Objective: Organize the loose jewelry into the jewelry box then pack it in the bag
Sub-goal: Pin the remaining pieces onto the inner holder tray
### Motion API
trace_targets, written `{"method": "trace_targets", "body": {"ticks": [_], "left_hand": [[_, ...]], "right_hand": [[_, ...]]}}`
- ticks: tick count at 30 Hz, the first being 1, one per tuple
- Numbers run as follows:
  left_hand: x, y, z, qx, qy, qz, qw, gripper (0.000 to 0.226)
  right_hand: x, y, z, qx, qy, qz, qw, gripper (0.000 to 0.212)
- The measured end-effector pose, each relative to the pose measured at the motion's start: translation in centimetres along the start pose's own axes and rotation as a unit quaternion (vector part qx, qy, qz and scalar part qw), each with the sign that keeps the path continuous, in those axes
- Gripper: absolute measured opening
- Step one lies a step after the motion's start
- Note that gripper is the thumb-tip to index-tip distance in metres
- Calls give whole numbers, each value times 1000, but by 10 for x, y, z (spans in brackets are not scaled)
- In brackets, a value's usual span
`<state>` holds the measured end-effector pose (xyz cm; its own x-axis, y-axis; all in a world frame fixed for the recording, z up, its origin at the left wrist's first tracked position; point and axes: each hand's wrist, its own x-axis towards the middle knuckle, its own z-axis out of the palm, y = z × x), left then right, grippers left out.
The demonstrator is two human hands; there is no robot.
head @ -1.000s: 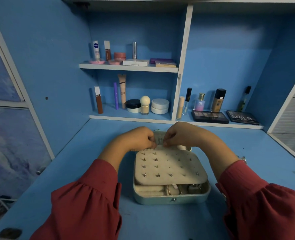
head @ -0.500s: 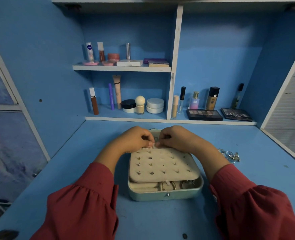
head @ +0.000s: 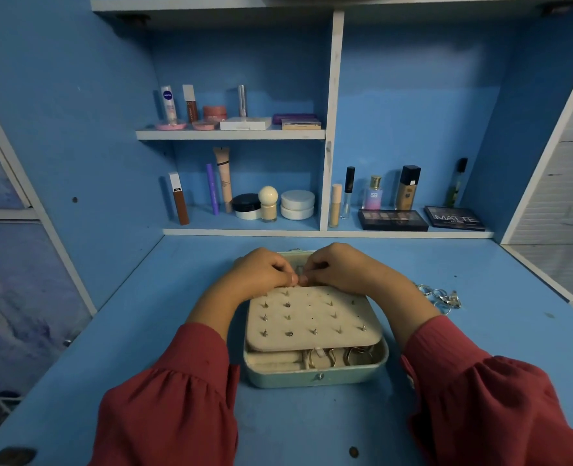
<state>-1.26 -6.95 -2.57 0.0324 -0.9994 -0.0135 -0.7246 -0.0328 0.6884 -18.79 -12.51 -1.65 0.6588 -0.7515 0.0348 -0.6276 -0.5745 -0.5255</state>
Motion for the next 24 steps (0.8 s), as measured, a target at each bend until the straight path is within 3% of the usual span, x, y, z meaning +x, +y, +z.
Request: {"method": "trace_targets", "body": {"ticks": [7, 14, 20, 24], "left_hand": [[-4, 1, -3, -65, 46, 36, 996, 20], [-1, -3, -3, 29, 14, 27, 999, 9], [2, -4, -2, 43, 22, 44, 998, 17], [3, -2, -2, 29, 26, 28, 999, 18]], "right_hand": [[-5, 11, -8, 30, 111, 37, 993, 18], [-6, -2, 1, -17, 15, -7, 1000, 15], [-2, -8, 8, -17, 27, -8, 999, 5], [-3, -7, 6, -16, 20, 8, 1000, 10]]}}
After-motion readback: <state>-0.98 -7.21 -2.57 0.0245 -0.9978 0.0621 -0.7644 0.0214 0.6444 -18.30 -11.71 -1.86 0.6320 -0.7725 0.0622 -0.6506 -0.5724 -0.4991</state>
